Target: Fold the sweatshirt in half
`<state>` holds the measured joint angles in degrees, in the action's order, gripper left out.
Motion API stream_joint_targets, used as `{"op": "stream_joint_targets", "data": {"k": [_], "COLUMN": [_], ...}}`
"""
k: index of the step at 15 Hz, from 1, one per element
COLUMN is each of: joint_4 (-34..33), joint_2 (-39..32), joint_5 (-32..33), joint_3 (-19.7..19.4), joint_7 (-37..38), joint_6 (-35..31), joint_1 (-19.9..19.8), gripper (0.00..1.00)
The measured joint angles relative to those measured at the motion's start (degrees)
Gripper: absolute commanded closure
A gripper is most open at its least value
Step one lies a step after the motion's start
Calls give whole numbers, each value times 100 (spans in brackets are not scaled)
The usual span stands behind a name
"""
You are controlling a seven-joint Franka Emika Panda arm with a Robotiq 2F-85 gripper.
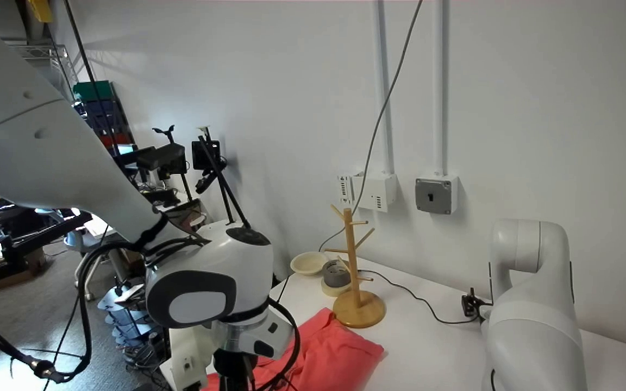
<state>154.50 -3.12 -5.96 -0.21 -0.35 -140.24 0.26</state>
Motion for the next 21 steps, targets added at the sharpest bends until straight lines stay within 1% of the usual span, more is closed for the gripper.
{"op": "stream_joint_targets", "data": {"k": [6, 9, 13, 17, 21], "joint_4": [-65, -183, -518, -843, -1138], "joint_2": [-162, -364, -912, -1589, -2146], "joint_5": [100, 114, 101, 57, -395], "joint_3": [-22, -49, -148, -225, -177], "joint_7": [15, 224, 665, 1062, 1064], "joint_6": [-19, -369, -982, -1407, -1566], "joint_1": [-11, -12, -22, -25, -107], "gripper": [0, 0, 0, 0, 0]}}
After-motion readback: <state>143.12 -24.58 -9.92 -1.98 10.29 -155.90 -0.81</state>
